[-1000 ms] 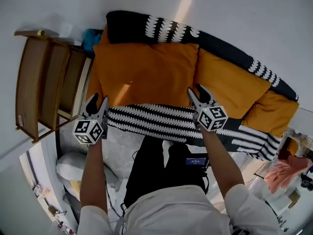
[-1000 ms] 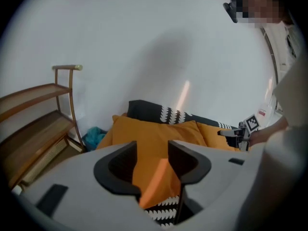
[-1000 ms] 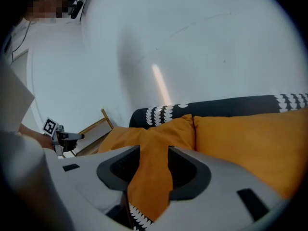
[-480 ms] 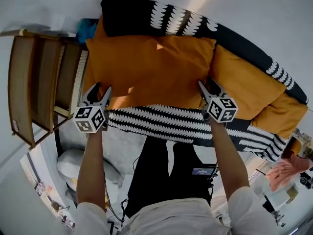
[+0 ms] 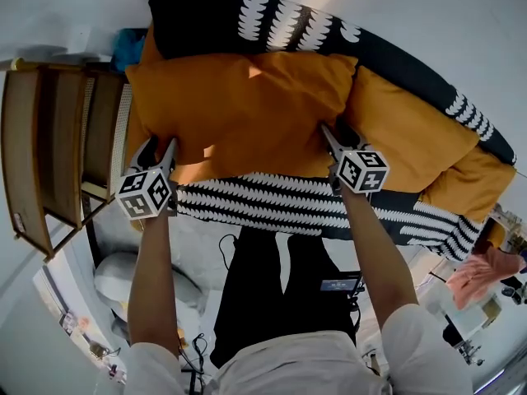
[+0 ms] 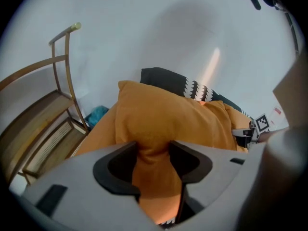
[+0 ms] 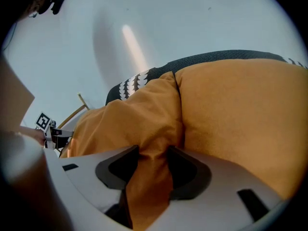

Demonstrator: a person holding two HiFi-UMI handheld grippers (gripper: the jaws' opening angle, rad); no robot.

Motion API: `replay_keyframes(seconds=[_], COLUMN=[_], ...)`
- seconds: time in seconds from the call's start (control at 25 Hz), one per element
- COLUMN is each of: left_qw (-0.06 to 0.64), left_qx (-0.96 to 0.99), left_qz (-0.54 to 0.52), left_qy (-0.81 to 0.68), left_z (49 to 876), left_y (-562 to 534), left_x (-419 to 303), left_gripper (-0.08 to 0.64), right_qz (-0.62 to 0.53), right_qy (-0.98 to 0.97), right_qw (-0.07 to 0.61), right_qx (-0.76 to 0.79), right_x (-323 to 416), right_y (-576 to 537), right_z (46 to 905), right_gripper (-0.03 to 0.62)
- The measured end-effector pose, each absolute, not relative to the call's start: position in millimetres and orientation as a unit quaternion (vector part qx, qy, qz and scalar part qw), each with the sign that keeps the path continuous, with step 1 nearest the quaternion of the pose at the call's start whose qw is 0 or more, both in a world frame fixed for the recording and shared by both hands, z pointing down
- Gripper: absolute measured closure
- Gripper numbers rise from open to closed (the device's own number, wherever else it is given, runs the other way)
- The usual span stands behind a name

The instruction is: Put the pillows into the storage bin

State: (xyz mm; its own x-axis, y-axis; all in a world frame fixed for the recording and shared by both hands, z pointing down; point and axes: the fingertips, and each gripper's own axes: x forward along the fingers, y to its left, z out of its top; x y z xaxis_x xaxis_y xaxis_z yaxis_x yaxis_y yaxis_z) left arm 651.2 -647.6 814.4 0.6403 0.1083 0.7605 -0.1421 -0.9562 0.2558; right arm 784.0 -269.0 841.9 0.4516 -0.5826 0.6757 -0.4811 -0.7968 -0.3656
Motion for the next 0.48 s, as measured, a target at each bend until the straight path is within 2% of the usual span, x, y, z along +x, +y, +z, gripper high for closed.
replay_keyframes(seconds=[0.24,0.36,0.48], left_qw=[0.178,0.191,0.187], left_qx=[0.898,0.905,0.909], left_qz=[0.403,0.38,0.373], left_qy=[-0.017,-0.023,-0.02], left_z=[814.3,808.1,801.2], left_y=[-643.5,-644.7,-645.4], left_x=[653.7,649.9,646.4], left_gripper=[0.405,0.437,0.479], right_qz=[-0.423,-0.424,-0.413], right_qy=[0.322,0.333,0.346], right_qw=[0.079,0.091,0.087], right_qx=[-0.843,-0.837,-0.838], right_x=[782.5,780.1,777.5], right_y=[-271.1,-272.8,-273.5], right_z=[839.9,834.7,827.7], right_gripper=[0.459,0.531,0.554])
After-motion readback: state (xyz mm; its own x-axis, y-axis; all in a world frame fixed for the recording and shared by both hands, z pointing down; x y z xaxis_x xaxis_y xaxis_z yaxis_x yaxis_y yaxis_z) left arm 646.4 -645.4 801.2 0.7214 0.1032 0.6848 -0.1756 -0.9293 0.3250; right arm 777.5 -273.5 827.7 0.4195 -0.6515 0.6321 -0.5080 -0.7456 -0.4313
